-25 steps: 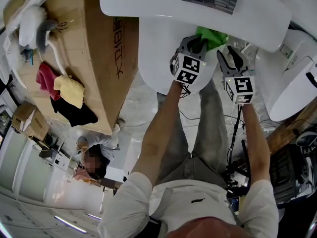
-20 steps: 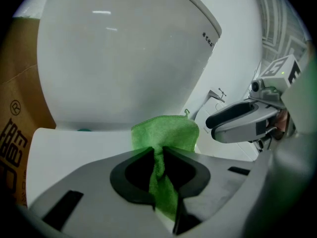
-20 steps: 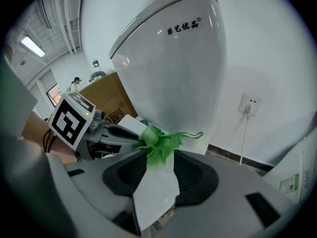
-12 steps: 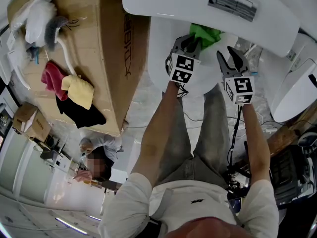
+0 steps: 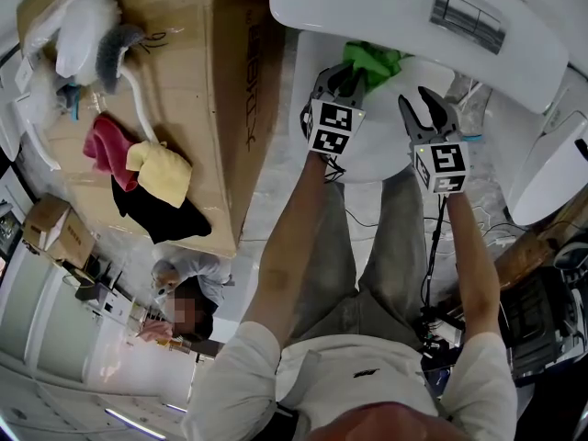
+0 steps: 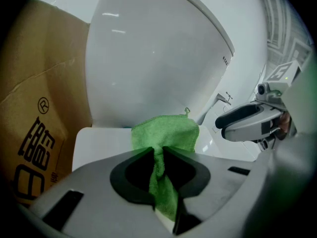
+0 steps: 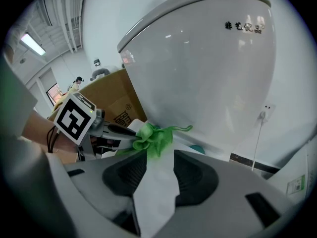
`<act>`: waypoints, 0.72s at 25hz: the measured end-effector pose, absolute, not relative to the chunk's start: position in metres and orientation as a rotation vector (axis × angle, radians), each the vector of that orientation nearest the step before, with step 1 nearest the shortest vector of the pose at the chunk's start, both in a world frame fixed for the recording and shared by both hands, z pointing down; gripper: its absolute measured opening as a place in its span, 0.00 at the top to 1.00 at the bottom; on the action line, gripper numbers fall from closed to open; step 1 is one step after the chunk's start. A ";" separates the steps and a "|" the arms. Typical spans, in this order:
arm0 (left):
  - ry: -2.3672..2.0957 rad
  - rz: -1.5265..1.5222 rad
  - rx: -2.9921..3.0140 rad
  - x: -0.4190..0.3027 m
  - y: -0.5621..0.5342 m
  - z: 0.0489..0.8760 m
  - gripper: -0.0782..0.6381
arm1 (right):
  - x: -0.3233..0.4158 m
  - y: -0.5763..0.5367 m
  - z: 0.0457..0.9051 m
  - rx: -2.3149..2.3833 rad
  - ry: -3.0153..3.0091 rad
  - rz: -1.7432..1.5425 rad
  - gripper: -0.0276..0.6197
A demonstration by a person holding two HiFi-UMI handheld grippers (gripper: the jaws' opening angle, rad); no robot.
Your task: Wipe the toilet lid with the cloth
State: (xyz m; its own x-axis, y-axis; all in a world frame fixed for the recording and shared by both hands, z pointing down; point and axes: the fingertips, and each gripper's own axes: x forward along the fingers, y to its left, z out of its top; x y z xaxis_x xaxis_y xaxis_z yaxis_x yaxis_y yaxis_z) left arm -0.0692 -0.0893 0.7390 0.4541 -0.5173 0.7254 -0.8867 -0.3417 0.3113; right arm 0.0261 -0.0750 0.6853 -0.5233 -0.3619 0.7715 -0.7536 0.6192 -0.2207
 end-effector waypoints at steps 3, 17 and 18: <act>-1.180 0.679 2.005 -0.084 -0.089 0.739 0.79 | 0.015 -0.074 0.685 0.875 -2.136 0.717 0.68; -1.232 0.676 1.984 -0.150 -0.081 0.741 0.79 | -0.033 -0.062 0.680 0.899 -2.122 0.676 0.68; -1.236 0.676 1.983 -0.154 -0.080 0.741 0.79 | -0.035 -0.060 0.680 0.898 -2.120 0.669 0.68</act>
